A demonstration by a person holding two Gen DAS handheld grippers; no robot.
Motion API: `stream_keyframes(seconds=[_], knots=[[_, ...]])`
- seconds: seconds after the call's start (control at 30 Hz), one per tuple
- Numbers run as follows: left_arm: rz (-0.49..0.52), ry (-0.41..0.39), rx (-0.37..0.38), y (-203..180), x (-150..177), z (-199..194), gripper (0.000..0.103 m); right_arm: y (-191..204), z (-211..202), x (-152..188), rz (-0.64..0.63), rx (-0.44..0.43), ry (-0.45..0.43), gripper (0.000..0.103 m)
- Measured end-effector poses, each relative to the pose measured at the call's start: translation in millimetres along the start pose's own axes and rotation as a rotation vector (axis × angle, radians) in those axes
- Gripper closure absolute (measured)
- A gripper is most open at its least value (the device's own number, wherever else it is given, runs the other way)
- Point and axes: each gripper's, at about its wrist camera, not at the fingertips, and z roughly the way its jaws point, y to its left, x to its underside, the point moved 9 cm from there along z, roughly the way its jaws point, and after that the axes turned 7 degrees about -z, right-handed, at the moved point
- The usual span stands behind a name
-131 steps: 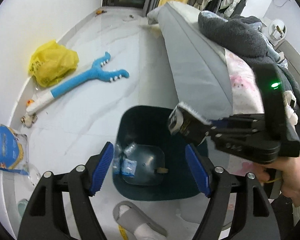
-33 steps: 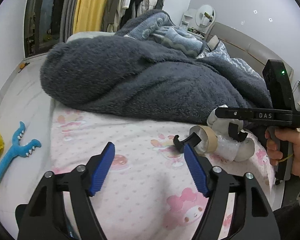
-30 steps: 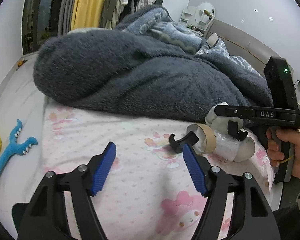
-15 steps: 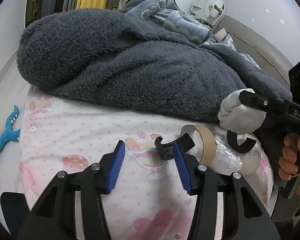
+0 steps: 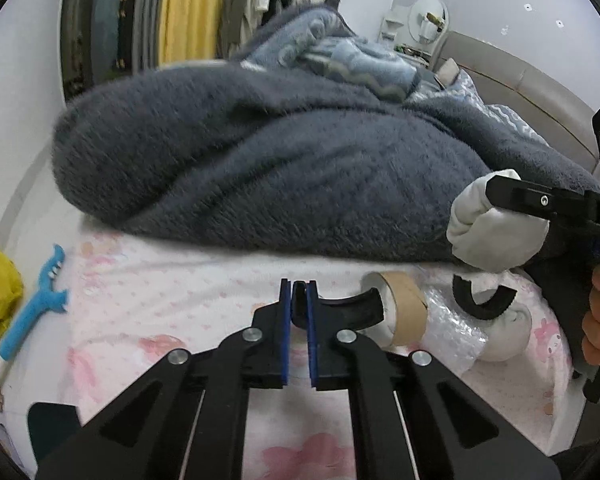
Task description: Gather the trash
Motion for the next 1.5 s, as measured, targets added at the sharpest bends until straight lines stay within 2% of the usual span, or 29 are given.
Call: stream_keyframes(seconds=[0.23,0.53,0.77,1.0,1.27,1.5], knots=[[0.030,-0.066,-0.023,14,-13,-23,0.095,45,16,-5,-0.071,-0.032,0.011,0.076],[-0.020,-0.070,-0.029,55,-15,-43,0.095,117,40,-8,-0.160,-0.080,0.036,0.076],[-0.067,-0.071,-0.035,89,-14,-61,0.095,152,67,-8,-0.172,-0.111,0.049,0.076],[-0.086,-0.015,-0.087,135,2,-66,0.095,185,94,-6,-0.180,-0.143,0.067,0.076],[-0.102,0.100,-0.163,191,38,-68,0.095,228,118,-1,-0.181,-0.178,0.082,0.076],[-0.147,0.187,-0.186,232,66,-67,0.095,271,137,15,-0.193,-0.219,0.123,0.076]])
